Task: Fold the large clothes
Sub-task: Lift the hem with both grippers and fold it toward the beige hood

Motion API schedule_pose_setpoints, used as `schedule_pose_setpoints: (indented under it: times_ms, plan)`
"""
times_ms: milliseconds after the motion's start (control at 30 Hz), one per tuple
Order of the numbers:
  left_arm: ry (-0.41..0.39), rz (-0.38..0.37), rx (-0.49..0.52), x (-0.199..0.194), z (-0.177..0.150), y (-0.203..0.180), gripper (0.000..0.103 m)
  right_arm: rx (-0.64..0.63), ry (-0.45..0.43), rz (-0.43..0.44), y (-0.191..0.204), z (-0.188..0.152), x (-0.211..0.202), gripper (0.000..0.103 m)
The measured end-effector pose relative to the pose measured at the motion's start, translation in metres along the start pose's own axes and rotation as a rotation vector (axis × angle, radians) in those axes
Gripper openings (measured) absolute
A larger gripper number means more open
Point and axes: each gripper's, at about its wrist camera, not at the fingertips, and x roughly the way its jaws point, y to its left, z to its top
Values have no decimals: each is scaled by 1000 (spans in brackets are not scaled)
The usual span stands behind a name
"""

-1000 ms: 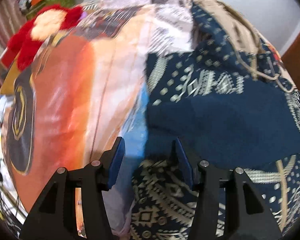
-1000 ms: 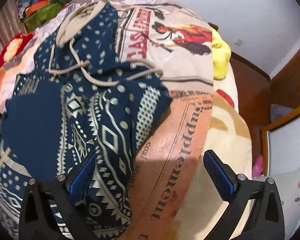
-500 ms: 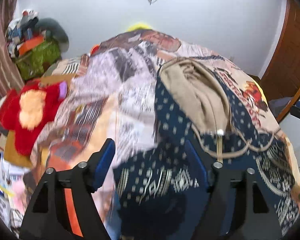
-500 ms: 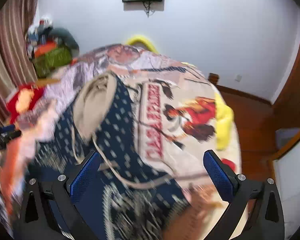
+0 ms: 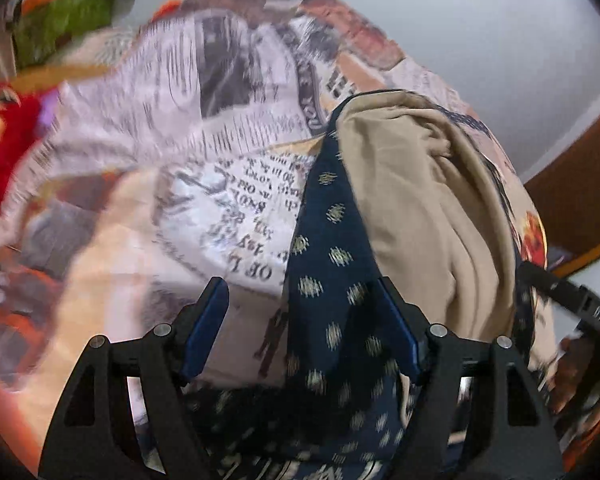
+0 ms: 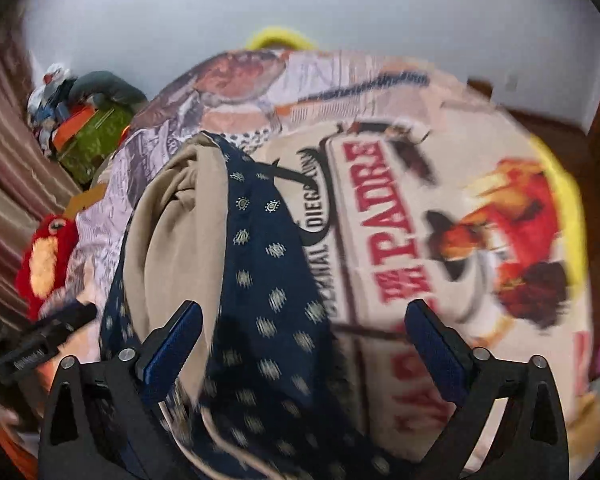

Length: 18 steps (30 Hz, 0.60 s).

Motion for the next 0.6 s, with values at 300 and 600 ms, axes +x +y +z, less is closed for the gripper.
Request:
schedule_pose_setpoints:
  times_ms: [300,600]
  plan:
    - [-15,-77,-34,15,5,-11,37,-75,-24,42,36,4,33,69]
    - [-92,-97,211,-65,-23,-62,12,-155,-24,114,56,-22,-7,24]
